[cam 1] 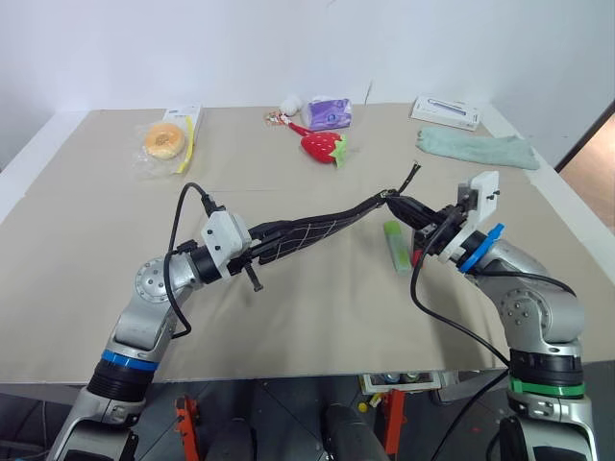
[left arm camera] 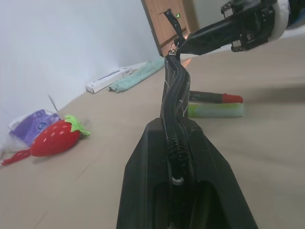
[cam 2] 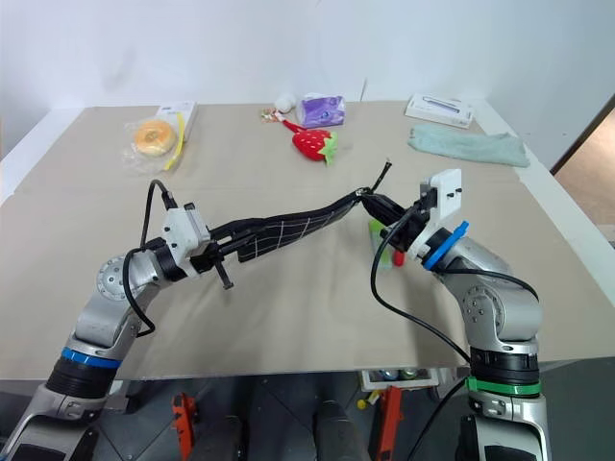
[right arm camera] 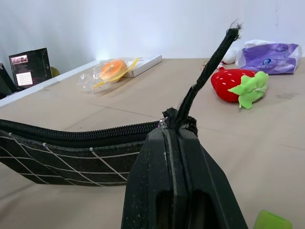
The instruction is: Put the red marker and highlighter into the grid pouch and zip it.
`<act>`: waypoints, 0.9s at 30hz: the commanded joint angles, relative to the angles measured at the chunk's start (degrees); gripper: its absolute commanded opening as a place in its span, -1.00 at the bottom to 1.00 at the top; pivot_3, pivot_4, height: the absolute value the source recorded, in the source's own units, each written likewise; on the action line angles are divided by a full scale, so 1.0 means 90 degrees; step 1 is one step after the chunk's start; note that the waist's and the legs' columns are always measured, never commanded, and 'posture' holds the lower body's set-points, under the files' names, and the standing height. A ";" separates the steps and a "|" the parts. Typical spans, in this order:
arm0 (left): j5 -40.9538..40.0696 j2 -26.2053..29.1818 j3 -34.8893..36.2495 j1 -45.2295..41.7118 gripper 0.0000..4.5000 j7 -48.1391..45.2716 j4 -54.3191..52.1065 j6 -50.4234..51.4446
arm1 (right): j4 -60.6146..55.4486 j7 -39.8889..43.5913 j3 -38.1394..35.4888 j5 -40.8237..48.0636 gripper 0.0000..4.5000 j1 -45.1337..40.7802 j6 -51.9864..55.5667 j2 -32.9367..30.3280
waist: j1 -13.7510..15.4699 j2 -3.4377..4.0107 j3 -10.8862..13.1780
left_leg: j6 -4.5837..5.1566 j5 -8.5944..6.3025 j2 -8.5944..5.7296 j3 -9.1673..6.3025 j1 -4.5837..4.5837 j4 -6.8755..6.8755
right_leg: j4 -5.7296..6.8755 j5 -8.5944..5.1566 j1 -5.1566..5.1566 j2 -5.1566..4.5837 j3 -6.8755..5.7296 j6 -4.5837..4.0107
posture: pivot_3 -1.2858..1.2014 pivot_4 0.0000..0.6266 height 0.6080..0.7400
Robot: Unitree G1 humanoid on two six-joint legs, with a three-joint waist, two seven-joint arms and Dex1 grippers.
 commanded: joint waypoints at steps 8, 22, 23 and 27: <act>-0.0333 -0.0056 0.0164 -0.0181 -1.00 -0.0253 -0.0316 0.0548 | 0.0048 -0.0353 -0.0143 0.0109 0.76 -0.0347 -0.0133 0.0267 | -0.0006 0.0000 0.0000 | 0.0000 0.0000 0.0000 0.0000 0.0000 0.0000 | 0.0000 0.0000 -0.0001 0.0001 0.0000 -0.0001 | 0.03 -0.52 1.00; -0.0430 -0.0196 0.0374 -0.0200 -1.00 -0.0120 -0.0276 0.0769 | 0.0276 -0.0466 -0.0188 0.0087 0.09 -0.0499 -0.0391 0.0484 | -0.0001 0.0000 0.0000 | 0.0000 0.0000 0.0000 0.0000 -0.0002 0.0000 | 0.0000 0.0000 -0.0002 0.0000 0.0000 -0.0001 | 0.03 -0.52 1.00; -0.0451 -0.0211 0.0405 -0.0206 -1.00 -0.0100 -0.0280 0.0805 | 0.0248 -0.0451 -0.0174 0.0059 -0.12 -0.0461 -0.0404 0.0462 | -0.0002 0.0000 0.0000 | 0.0000 0.0000 0.0000 0.0000 -0.0002 0.0000 | 0.0000 0.0000 -0.0002 0.0000 0.0000 -0.0001 | 0.03 -0.52 1.00; -0.0510 -0.0261 0.0478 -0.0251 -1.00 -0.0050 -0.0270 0.0917 | 0.0174 -0.0314 -0.0010 -0.0131 -0.99 -0.0296 -0.0515 0.0354 | 0.0000 0.0000 0.0000 | 0.0000 0.0000 0.0000 0.0000 -0.0002 0.0000 | 0.0000 -0.0001 -0.0001 0.0000 -0.0001 0.0000 | 0.03 -0.52 1.00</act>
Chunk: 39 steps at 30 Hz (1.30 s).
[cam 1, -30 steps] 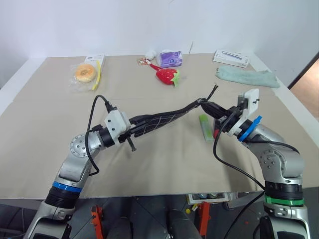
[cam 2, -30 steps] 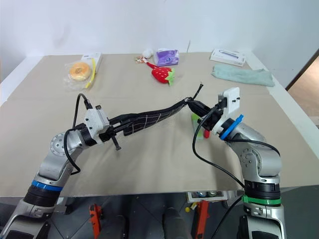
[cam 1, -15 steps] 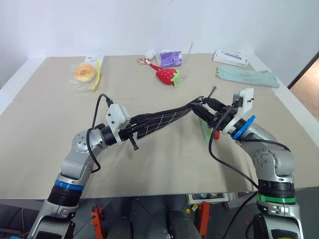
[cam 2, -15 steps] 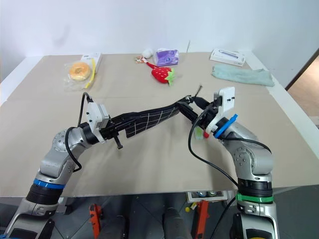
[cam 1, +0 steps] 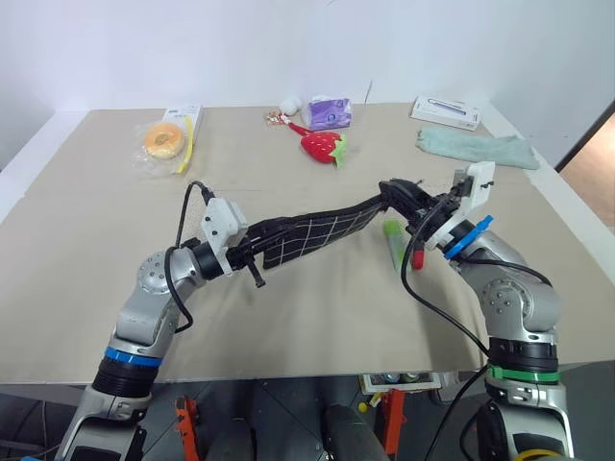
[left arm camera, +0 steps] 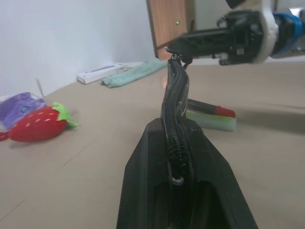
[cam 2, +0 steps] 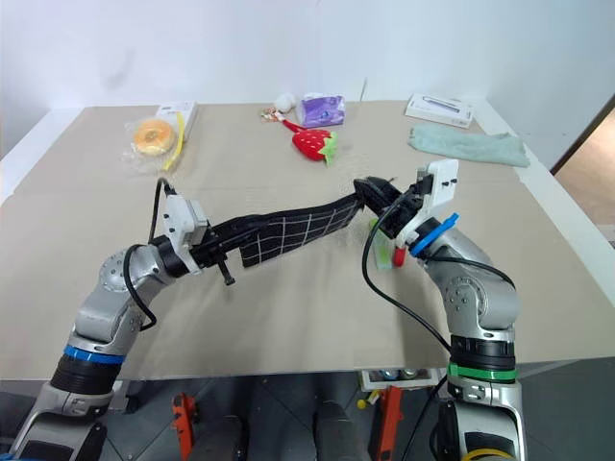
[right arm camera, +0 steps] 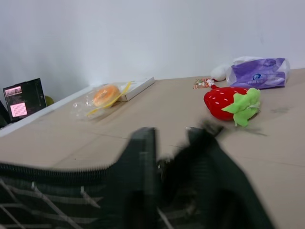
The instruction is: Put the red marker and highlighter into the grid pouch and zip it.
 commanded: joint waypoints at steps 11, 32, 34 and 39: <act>-0.0127 -0.0101 0.0196 -0.0138 -1.00 0.0045 -0.0222 0.0129 | -0.0250 0.0154 0.0063 -0.0142 0.06 0.0138 -0.0306 -0.0098 | -0.0004 0.0000 0.0001 | 0.0000 0.0000 0.0000 0.0000 -0.0001 0.0000 | -0.0001 0.0000 -0.0002 0.0000 0.0001 0.0000 | 0.03 -0.52 1.00; -0.0074 -0.0124 0.0176 -0.0097 -1.00 0.0095 -0.0267 0.0131 | -0.0161 0.0107 -0.0002 -0.0182 -0.99 0.0092 -0.0496 -0.0017 | -0.0003 -0.0001 0.0001 | 0.0000 0.0000 0.0000 0.0000 -0.0001 0.0000 | -0.0001 0.0000 -0.0002 0.0000 0.0001 0.0000 | 0.03 -0.52 1.00; -0.0075 -0.0122 0.0176 -0.0089 -1.00 0.0091 -0.0275 0.0127 | -0.0187 0.0096 -0.0041 -0.0165 -0.99 0.0066 -0.0526 -0.0021 | -0.0003 -0.0001 0.0001 | 0.0000 0.0000 -0.0001 0.0000 -0.0001 0.0000 | -0.0001 0.0000 -0.0002 0.0000 0.0001 0.0000 | 0.03 -0.52 1.00; -0.0076 -0.0130 0.0183 -0.0106 -1.00 0.0098 -0.0256 0.0123 | -0.0529 0.0322 0.0090 0.0102 -0.99 0.0097 -0.0301 -0.0052 | -0.0003 -0.0001 0.0001 | 0.0000 0.0000 0.0000 0.0000 -0.0001 0.0000 | -0.0001 0.0000 -0.0002 0.0000 0.0001 0.0000 | 0.03 -0.52 1.00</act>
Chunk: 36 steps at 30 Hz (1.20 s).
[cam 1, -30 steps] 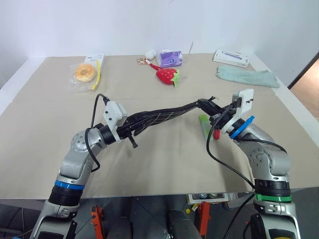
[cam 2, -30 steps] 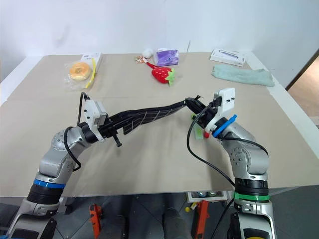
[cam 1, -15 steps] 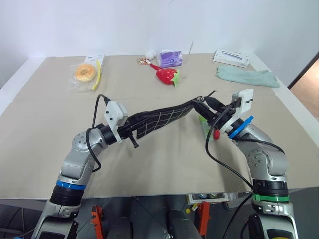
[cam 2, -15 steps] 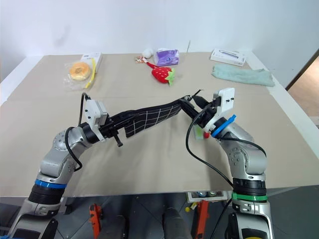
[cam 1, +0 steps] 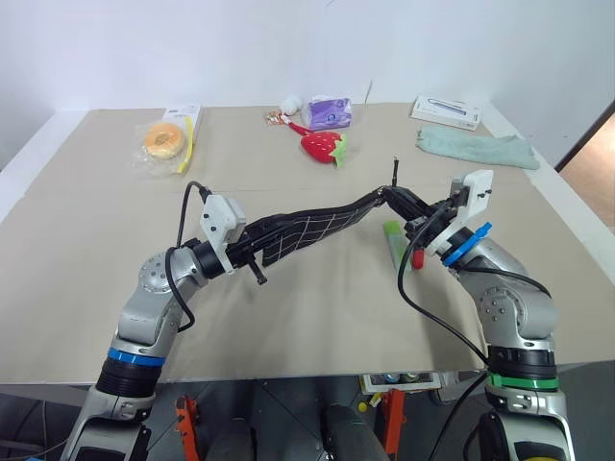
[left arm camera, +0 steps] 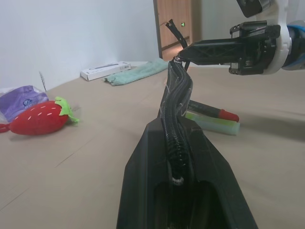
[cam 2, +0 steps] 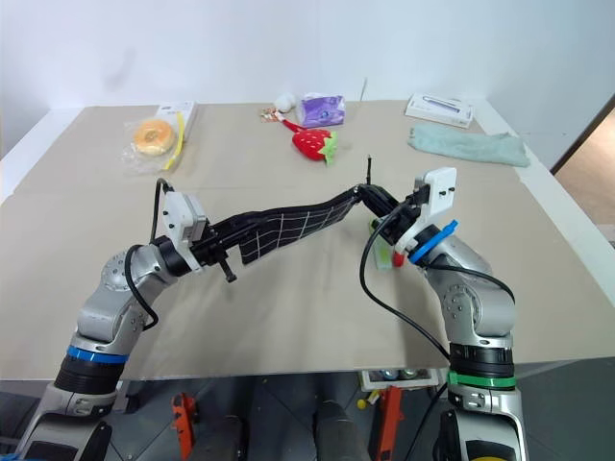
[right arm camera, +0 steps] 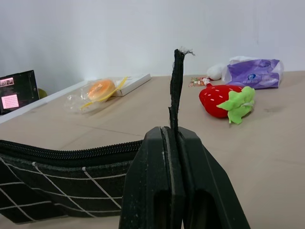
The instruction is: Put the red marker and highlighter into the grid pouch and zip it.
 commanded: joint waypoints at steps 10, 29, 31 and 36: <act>-0.0041 -0.0020 0.0139 -0.0099 -1.00 0.0051 -0.0273 -0.0072 | -0.0977 0.0223 0.0678 0.0095 -0.99 0.0149 0.0422 -0.0065 | 0.0003 -0.0001 0.0000 | -0.0001 0.0001 -0.0002 0.0000 0.0000 0.0000 | 0.0000 0.0000 0.0000 -0.0002 0.0001 0.0000 | 0.03 -0.52 1.00; -0.0034 -0.0021 0.0244 -0.0107 -1.00 0.0087 -0.0202 -0.0005 | -0.1459 0.0483 0.0704 -0.0431 -0.99 0.0820 0.0339 -0.0862 | -0.0017 -0.0010 0.0005 | 0.0000 0.0000 0.0001 0.0002 0.0007 0.0000 | -0.0001 0.0000 0.0003 0.0001 0.0002 0.0000 | 0.03 -0.52 1.00; -0.0035 -0.0027 0.0244 -0.0116 -1.00 0.0086 -0.0194 0.0004 | -0.1653 0.0447 0.0669 -0.0195 -0.99 0.0767 0.0556 -0.0779 | -0.0016 -0.0011 0.0006 | -0.0002 0.0002 0.0001 0.0002 0.0007 0.0000 | 0.0000 0.0003 0.0002 0.0002 0.0002 -0.0003 | 0.03 -0.52 1.00; -0.0037 -0.0036 0.0284 -0.0124 -1.00 0.0124 -0.0204 0.0037 | -0.1431 0.0337 0.0577 -0.0431 -0.99 0.0685 0.0586 -0.0930 | -0.0005 -0.0014 0.0007 | -0.0004 0.0003 -0.0001 0.0002 0.0003 0.0000 | -0.0002 0.0003 0.0003 -0.0001 0.0002 -0.0001 | 0.03 -0.52 1.00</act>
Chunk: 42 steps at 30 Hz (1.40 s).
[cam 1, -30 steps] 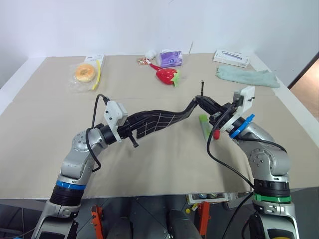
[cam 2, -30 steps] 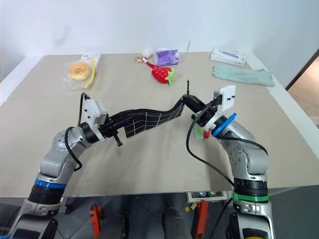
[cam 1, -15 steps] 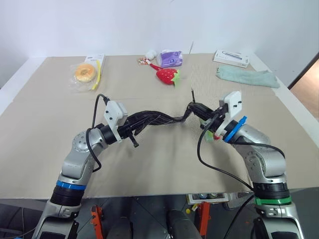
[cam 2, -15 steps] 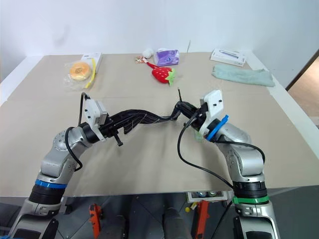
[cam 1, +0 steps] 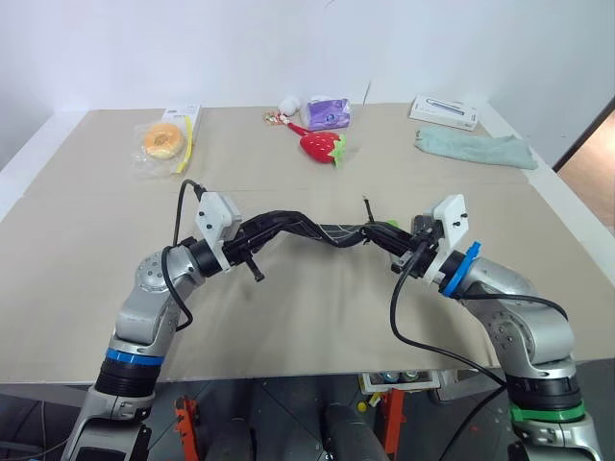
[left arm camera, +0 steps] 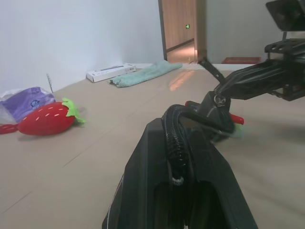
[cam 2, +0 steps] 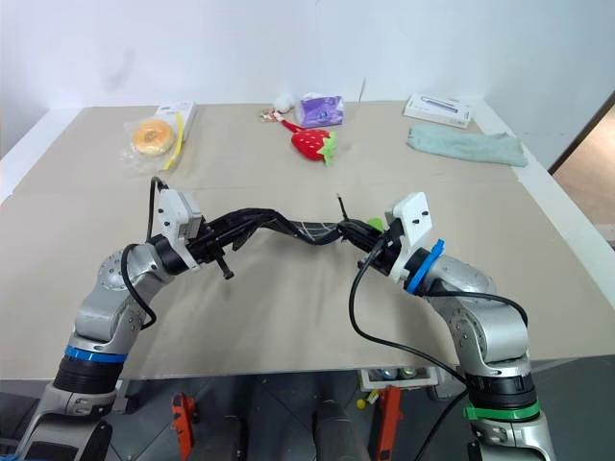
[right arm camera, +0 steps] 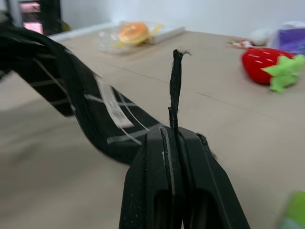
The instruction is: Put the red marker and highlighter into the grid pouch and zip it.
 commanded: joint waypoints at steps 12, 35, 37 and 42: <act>-0.0169 -0.0035 0.0245 -0.0216 -1.00 0.0211 -0.0178 0.0160 | -0.0594 0.0393 -0.0087 0.0561 -0.99 0.0177 0.0639 -0.0351 | 0.0027 -0.0006 0.0004 | 0.0006 -0.0004 0.0000 0.0000 -0.0003 0.0000 | -0.0003 -0.0006 -0.0001 -0.0001 -0.0001 0.0004 | 0.03 -0.52 1.00; -0.0153 -0.0139 0.0234 -0.0238 -1.00 0.0253 -0.0192 0.0208 | -0.0752 -0.0288 0.0067 0.0840 -0.99 0.0234 0.1127 0.0145 | 0.0025 -0.0010 0.0006 | 0.0007 -0.0005 0.0002 -0.0001 -0.0005 -0.0001 | -0.0004 -0.0007 -0.0002 0.0002 -0.0003 0.0005 | 0.03 -0.52 1.00; -0.0153 -0.0148 0.0226 -0.0246 -1.00 0.0249 -0.0189 0.0210 | -0.0824 -0.0415 0.0135 0.0911 -0.99 0.0140 0.1165 0.0345 | 0.0024 -0.0010 0.0006 | 0.0007 -0.0004 0.0002 -0.0001 -0.0005 -0.0001 | -0.0004 -0.0007 -0.0002 0.0001 -0.0003 0.0005 | 0.03 -0.52 1.00; -0.0150 -0.0157 0.0220 -0.0258 -1.00 0.0232 -0.0177 0.0213 | -0.0900 -0.0755 0.0258 0.0982 -0.99 -0.0110 0.1188 0.0876 | 0.0024 -0.0011 0.0006 | 0.0006 -0.0004 0.0002 -0.0001 -0.0004 0.0000 | -0.0004 -0.0005 -0.0002 0.0001 -0.0003 0.0004 | 0.03 -0.52 1.00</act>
